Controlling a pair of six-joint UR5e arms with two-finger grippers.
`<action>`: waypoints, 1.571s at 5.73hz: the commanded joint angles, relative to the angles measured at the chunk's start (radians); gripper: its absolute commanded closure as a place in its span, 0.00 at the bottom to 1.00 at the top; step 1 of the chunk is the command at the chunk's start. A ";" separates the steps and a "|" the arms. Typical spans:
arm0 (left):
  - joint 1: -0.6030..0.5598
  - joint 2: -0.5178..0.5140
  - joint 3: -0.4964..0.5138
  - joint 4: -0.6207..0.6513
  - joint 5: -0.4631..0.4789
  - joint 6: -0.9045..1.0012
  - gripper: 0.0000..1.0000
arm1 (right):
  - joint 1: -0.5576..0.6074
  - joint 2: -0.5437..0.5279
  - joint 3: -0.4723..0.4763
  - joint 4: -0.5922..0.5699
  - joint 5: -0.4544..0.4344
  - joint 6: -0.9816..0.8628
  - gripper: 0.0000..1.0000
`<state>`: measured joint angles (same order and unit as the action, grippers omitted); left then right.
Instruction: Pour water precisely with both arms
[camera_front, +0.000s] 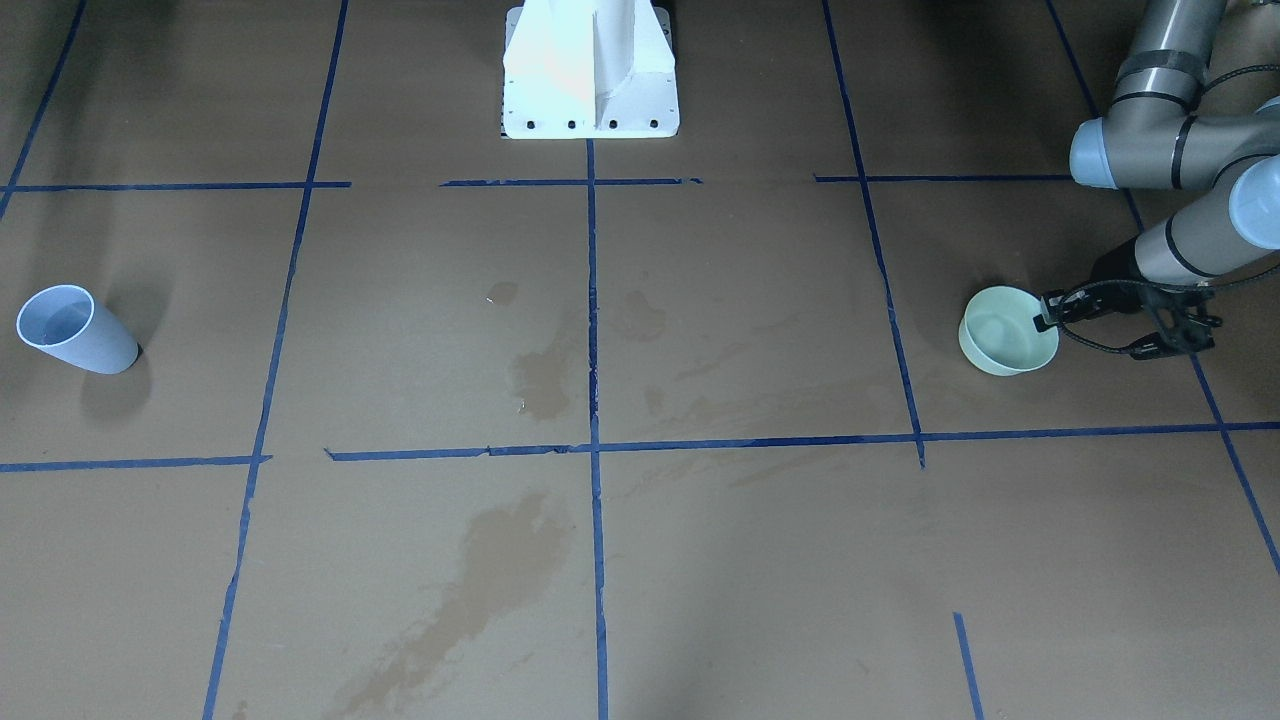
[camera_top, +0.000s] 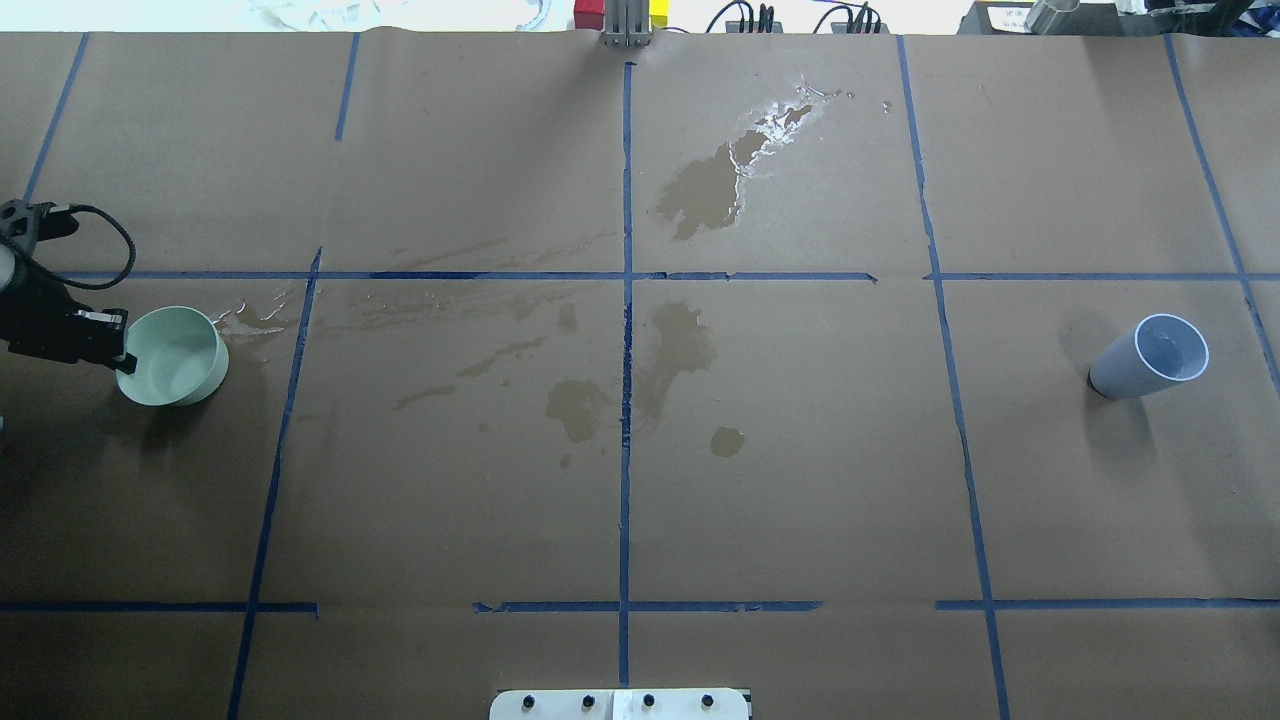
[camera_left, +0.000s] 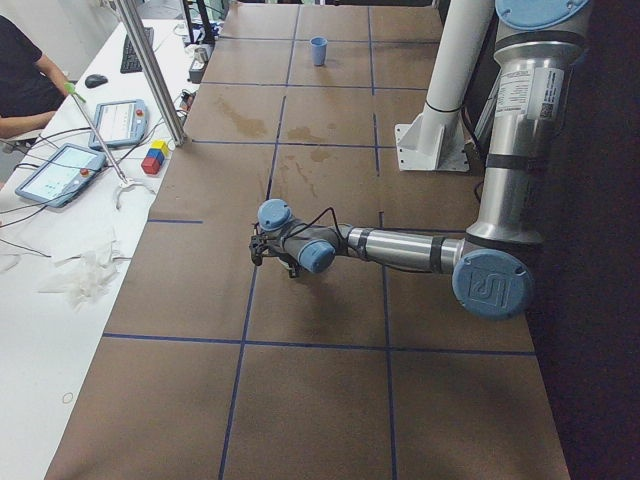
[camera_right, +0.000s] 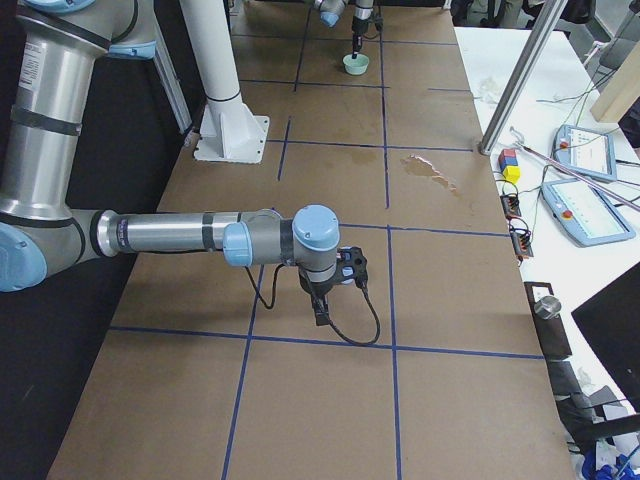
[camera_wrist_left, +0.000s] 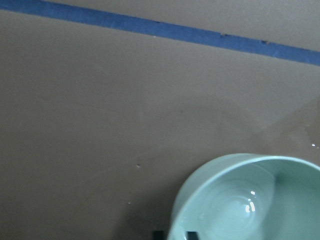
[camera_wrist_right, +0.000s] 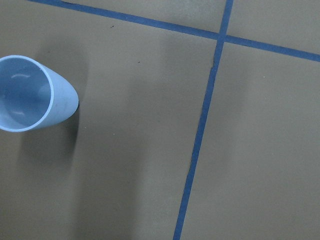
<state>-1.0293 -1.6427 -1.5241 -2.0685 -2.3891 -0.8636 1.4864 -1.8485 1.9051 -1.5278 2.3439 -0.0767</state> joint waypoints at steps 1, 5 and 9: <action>0.003 -0.044 -0.072 0.002 -0.009 -0.099 1.00 | 0.000 0.000 0.000 -0.002 0.000 0.000 0.00; 0.235 -0.292 -0.100 0.018 0.116 -0.332 1.00 | 0.000 0.000 0.006 0.000 0.003 0.000 0.00; 0.425 -0.570 -0.046 0.217 0.275 -0.393 1.00 | 0.000 0.000 0.009 0.000 0.011 0.000 0.00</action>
<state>-0.6394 -2.1600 -1.5957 -1.8734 -2.1365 -1.2532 1.4864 -1.8485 1.9143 -1.5275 2.3544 -0.0767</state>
